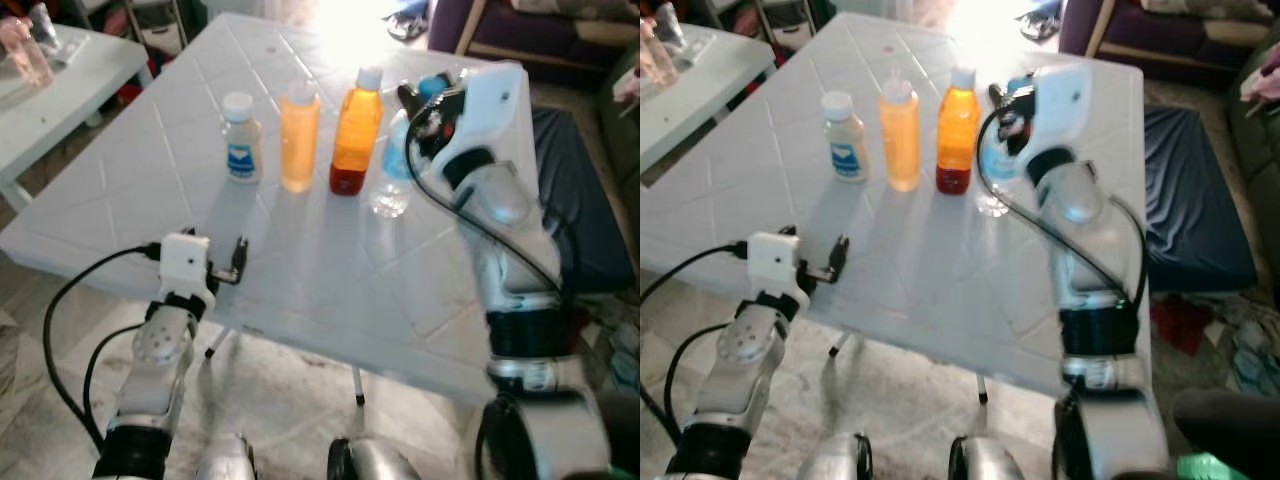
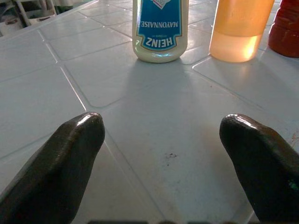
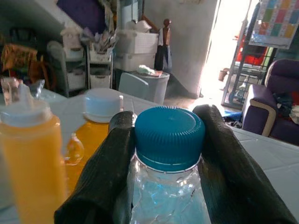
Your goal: Restocking fridge
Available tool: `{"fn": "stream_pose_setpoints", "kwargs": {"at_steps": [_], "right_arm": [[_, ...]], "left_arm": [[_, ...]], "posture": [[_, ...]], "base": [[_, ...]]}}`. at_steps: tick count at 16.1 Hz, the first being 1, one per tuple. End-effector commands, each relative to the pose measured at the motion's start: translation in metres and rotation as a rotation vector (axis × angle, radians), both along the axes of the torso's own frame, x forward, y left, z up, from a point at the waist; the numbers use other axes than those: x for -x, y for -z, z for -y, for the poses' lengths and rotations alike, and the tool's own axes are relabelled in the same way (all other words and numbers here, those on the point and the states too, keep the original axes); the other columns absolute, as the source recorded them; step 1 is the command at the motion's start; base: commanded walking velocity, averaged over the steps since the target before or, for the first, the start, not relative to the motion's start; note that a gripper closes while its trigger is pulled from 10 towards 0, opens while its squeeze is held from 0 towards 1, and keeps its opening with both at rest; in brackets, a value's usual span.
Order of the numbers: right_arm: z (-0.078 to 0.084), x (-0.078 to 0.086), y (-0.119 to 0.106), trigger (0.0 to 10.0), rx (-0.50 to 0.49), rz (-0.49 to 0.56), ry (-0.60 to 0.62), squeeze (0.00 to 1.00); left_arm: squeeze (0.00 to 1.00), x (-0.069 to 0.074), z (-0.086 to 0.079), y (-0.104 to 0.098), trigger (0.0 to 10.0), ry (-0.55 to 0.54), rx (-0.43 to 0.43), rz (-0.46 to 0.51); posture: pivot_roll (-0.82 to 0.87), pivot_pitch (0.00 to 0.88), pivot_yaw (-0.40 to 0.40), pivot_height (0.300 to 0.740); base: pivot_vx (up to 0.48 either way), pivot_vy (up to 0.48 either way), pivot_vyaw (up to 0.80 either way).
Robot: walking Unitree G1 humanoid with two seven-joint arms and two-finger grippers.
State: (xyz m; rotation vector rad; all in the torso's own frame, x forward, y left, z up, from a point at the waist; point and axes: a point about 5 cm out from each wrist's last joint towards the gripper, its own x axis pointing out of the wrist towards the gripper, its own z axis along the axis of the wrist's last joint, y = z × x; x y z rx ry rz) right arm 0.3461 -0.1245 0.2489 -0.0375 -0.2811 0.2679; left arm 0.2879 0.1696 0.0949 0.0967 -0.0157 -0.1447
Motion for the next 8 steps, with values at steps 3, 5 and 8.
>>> {"fn": "stream_pose_setpoints", "kwargs": {"at_steps": [3, 5, 8], "right_arm": [[-0.024, 0.019, 0.009, 5.2, -0.108, -0.057, -0.13, 0.0], [-0.03, 0.026, 0.014, 10.0, -0.155, -0.075, -0.166, 0.0], [-0.037, 0.042, 0.01, 10.0, -0.226, -0.069, -0.239, 0.0]], "left_arm": [[0.0, 0.005, 0.0, 0.01, 10.0, -0.005, 0.003, -0.055], [0.0, 0.004, -0.002, 0.009, 10.0, -0.013, 0.001, -0.055], [0.0, 0.005, -0.003, 0.009, 10.0, -0.025, -0.001, -0.061]], "posture": [[0.06, 0.146, -0.048, 0.74], [0.07, 0.146, -0.052, 0.74], [0.07, 0.141, -0.058, 0.74]], "base": [[-0.094, 0.0, 0.0], [-0.371, 0.0, 0.0], [-0.371, 0.0, 0.0]]}}
